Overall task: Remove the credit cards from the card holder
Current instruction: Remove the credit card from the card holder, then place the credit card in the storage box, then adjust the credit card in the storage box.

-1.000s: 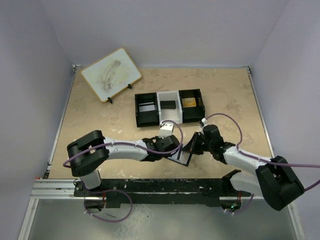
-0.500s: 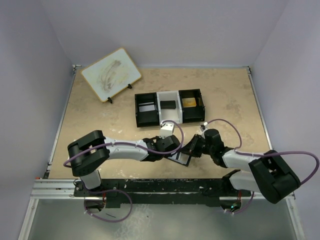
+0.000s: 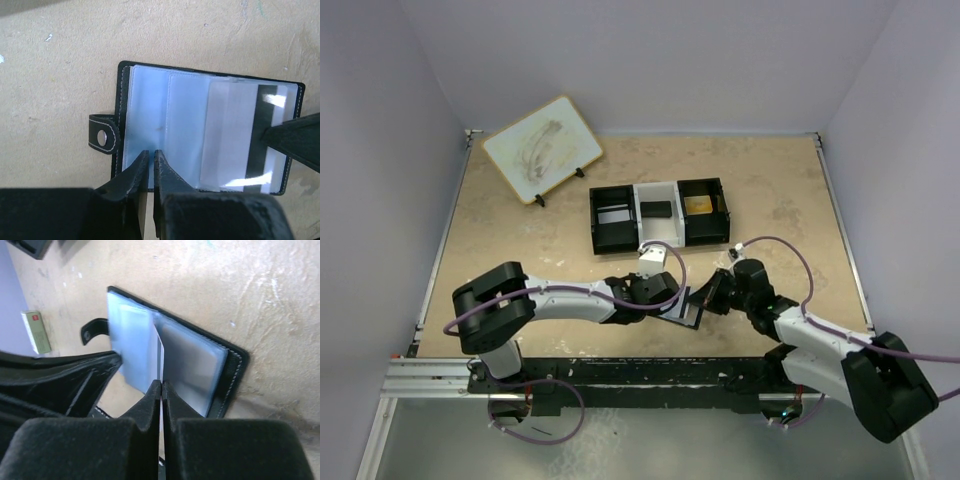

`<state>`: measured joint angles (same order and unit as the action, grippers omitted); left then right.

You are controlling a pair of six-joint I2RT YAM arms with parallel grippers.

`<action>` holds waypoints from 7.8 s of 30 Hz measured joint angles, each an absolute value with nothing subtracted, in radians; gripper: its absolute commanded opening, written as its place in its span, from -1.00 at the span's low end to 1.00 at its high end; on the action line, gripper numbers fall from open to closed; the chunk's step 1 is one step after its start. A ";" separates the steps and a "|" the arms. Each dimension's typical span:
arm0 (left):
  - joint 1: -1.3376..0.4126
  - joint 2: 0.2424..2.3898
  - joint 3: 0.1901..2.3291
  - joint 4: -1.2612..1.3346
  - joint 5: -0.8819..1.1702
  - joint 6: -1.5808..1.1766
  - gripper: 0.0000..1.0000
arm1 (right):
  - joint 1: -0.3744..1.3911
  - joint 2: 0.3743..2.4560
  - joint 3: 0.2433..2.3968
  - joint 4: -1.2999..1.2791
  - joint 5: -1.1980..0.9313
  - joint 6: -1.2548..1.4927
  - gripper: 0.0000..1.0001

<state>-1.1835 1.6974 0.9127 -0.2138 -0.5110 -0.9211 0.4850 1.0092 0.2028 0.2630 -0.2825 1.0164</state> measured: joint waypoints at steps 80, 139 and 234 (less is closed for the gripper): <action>-1.205 1.662 0.921 -0.216 -0.511 -0.939 -0.74 | 0.479 0.871 0.191 0.221 -0.274 0.926 -1.00; -0.256 0.910 0.855 -0.673 -0.610 -0.582 0.48 | 0.793 2.046 1.458 0.091 0.031 -0.733 -1.00; -0.256 0.897 0.854 -0.674 -0.606 -0.582 0.45 | 0.825 2.319 1.804 -0.162 0.384 0.288 -0.89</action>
